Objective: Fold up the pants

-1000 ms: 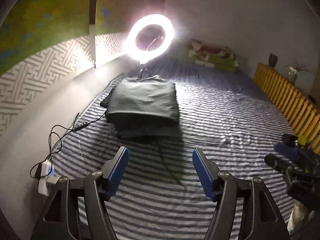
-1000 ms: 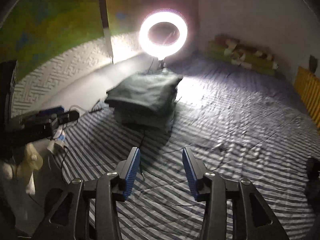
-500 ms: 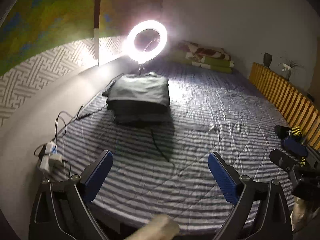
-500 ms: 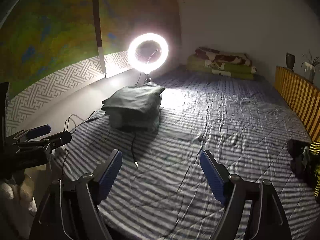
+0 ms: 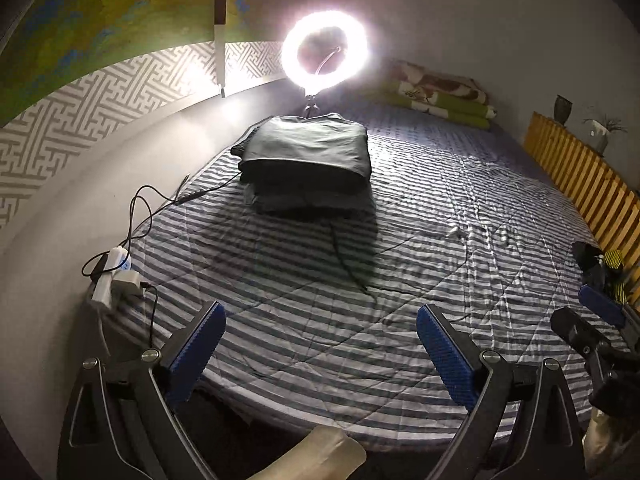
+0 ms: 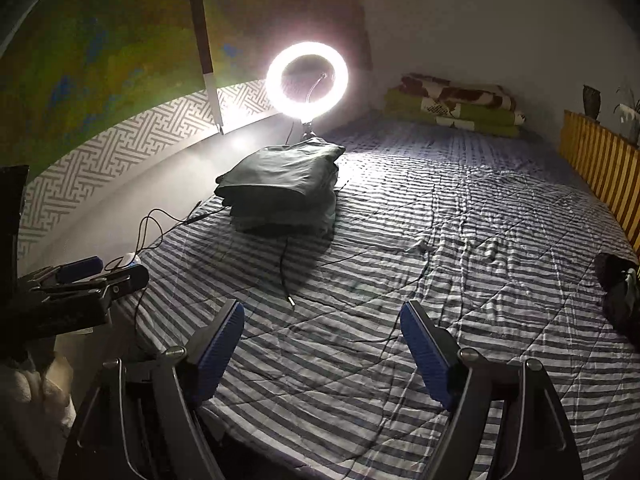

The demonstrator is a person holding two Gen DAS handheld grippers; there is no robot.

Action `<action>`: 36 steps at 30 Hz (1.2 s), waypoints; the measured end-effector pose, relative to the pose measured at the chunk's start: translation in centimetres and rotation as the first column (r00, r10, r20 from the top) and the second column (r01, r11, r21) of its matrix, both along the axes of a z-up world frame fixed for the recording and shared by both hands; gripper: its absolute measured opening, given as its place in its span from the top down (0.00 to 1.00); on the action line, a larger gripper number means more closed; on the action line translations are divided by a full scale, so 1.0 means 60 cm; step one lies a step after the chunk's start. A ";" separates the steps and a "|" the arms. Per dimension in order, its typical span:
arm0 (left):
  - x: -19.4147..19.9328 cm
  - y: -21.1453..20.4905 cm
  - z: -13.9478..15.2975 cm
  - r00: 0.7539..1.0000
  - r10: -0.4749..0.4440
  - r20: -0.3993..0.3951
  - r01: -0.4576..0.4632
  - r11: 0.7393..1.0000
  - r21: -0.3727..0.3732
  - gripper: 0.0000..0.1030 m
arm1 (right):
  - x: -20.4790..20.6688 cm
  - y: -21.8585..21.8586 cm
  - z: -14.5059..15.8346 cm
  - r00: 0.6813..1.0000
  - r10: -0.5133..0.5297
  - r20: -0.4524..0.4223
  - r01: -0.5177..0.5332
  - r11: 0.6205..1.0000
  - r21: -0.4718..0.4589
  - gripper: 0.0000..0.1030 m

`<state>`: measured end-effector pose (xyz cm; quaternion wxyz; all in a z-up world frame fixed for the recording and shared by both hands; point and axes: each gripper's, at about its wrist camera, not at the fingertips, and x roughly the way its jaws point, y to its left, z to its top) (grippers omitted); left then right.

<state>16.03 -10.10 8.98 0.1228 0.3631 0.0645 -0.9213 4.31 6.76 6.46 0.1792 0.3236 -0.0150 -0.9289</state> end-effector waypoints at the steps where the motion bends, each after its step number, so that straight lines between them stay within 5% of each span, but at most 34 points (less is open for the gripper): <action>1: -0.001 0.001 -0.002 1.000 -0.001 0.001 0.001 1.000 0.001 0.05 | 0.001 -0.001 -0.001 1.000 0.002 0.000 -0.002 1.000 0.003 0.25; 36: -0.032 -0.017 -0.046 0.999 -0.013 0.044 0.013 1.000 0.017 0.05 | -0.018 -0.019 -0.027 0.998 0.017 0.055 -0.019 0.999 0.030 0.25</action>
